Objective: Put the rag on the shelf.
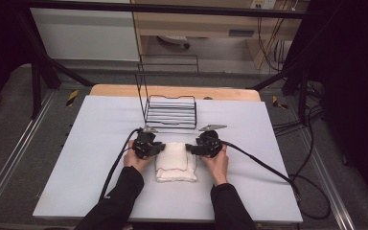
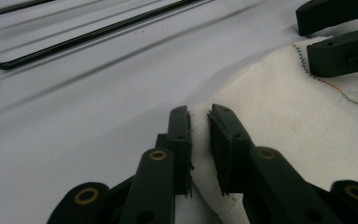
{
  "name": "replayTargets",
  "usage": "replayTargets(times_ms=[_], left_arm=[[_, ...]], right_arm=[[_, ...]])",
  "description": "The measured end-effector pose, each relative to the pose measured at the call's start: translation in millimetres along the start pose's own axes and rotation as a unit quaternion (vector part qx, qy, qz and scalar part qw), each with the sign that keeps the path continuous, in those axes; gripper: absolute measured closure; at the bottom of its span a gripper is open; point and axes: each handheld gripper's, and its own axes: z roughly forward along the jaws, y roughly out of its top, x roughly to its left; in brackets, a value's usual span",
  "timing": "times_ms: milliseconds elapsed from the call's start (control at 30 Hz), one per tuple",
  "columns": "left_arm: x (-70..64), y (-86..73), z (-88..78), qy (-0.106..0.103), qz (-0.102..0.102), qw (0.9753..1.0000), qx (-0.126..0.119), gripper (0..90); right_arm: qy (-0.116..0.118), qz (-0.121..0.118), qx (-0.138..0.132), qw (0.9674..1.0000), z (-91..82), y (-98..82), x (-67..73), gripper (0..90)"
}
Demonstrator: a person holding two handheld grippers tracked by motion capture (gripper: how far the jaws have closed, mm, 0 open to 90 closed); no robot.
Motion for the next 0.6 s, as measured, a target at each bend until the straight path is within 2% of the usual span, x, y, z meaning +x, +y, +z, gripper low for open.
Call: replayTargets(times_ms=[167,300,467,500,600], left_arm=[[0.1,0.1,0.0,0.000,0.001,1.0000,0.001,77.4],[0.3,0.0,0.1,-0.001,0.002,1.0000,0.000,77.4],[0.4,0.0,0.1,-0.001,0.002,1.0000,0.000,77.4],[0.5,0.0,0.1,-0.002,0.002,1.0000,0.000,77.4],[0.5,-0.1,0.1,-0.002,0.003,1.0000,0.000,77.5]], right_arm=[[0.011,0.004,0.003,0.9999,-0.3,-0.9,2.4,54.1],[0.016,0.008,0.005,0.9998,-0.8,-2.0,4.4,58.1],[0.024,0.024,0.011,0.9994,-1.5,-2.5,6.0,65.8],[0.030,0.032,0.012,0.9990,-1.2,-2.8,6.7,70.4],[0.034,0.037,0.014,0.9986,-0.8,-3.1,7.2,73.4]])
